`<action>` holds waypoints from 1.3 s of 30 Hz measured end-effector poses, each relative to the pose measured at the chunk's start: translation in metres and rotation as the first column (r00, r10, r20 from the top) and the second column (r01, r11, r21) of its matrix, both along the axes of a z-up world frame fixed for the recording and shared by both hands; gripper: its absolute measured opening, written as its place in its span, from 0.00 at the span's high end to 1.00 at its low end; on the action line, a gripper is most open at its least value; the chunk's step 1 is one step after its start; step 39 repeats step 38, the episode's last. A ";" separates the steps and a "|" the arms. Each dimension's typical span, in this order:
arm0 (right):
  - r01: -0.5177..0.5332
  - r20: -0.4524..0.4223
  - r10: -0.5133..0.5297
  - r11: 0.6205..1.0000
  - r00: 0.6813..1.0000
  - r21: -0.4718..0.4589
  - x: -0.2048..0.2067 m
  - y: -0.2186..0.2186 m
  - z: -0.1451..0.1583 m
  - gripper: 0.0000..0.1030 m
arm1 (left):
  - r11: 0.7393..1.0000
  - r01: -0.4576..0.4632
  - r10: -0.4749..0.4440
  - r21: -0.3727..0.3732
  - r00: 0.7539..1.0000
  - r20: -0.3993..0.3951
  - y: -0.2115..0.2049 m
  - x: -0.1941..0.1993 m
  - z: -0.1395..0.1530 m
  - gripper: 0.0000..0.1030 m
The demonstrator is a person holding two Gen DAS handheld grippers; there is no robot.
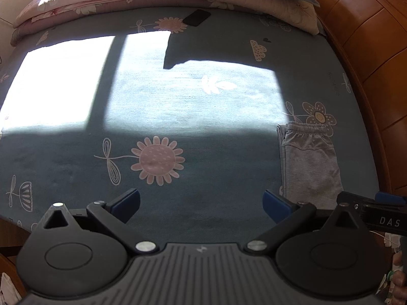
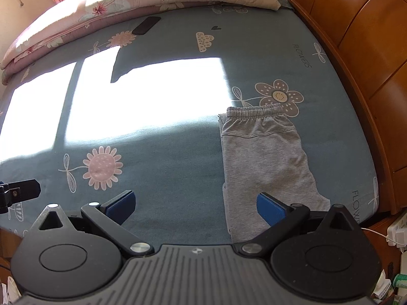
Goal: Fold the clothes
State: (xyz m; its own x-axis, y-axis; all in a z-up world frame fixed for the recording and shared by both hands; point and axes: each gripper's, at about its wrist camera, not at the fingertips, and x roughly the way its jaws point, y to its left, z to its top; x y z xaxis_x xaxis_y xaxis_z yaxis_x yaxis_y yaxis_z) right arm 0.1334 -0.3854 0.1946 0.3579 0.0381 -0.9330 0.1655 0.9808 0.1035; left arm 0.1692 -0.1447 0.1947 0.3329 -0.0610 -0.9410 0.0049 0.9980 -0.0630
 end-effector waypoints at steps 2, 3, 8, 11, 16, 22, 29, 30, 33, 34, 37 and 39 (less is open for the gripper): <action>-0.006 -0.002 0.006 1.000 1.000 -0.001 0.001 0.001 0.000 0.00 | 1.000 0.003 -0.003 0.012 1.000 -0.005 0.000 -0.001 -0.002 0.01; -0.008 -0.004 0.008 1.000 1.000 -0.002 0.002 0.002 -0.001 0.00 | 1.000 0.002 -0.002 0.014 1.000 -0.009 0.001 0.000 -0.003 0.01; -0.007 -0.013 0.007 1.000 1.000 -0.004 0.001 0.004 -0.003 0.00 | 1.000 -0.014 0.015 0.024 0.999 -0.045 0.006 -0.001 -0.009 0.01; 0.003 -0.017 -0.003 1.000 1.000 0.003 0.002 0.004 -0.005 0.00 | 0.999 -0.022 0.024 0.034 0.998 -0.060 0.009 -0.002 -0.012 0.01; -0.001 -0.019 0.001 1.000 1.000 0.007 0.003 0.005 -0.006 0.00 | 0.999 -0.035 0.038 0.039 0.996 -0.079 0.013 -0.004 -0.014 0.01; -0.008 -0.023 0.008 1.000 1.000 0.006 0.004 0.008 -0.007 0.00 | 0.999 -0.039 0.042 0.038 0.996 -0.078 0.015 -0.005 -0.015 0.01; -0.012 -0.021 0.012 1.000 1.000 0.003 0.004 0.009 -0.007 0.00 | 0.998 -0.033 0.037 0.060 0.998 -0.057 0.013 -0.006 -0.013 0.01; -0.013 -0.022 0.013 1.000 1.000 0.003 0.004 0.009 -0.007 0.00 | 0.998 -0.031 0.034 0.063 0.998 -0.054 0.012 -0.005 -0.012 0.01; -0.012 -0.024 0.012 1.000 1.000 0.002 0.005 0.010 -0.007 0.00 | 0.997 -0.030 0.033 0.074 0.998 -0.047 0.012 -0.005 -0.013 0.01; -0.011 -0.024 0.011 1.000 1.000 0.002 0.005 0.010 -0.007 0.00 | 0.997 -0.028 0.032 0.075 0.998 -0.047 0.012 -0.005 -0.013 0.01; -0.010 -0.025 0.010 1.000 1.000 0.001 0.005 0.009 -0.008 0.00 | 0.997 -0.031 0.035 0.077 0.998 -0.050 0.012 -0.004 -0.013 0.01; -0.011 -0.025 0.011 1.000 1.000 0.003 0.005 0.009 -0.008 0.00 | 0.997 -0.032 0.036 0.074 0.998 -0.052 0.012 -0.004 -0.014 0.01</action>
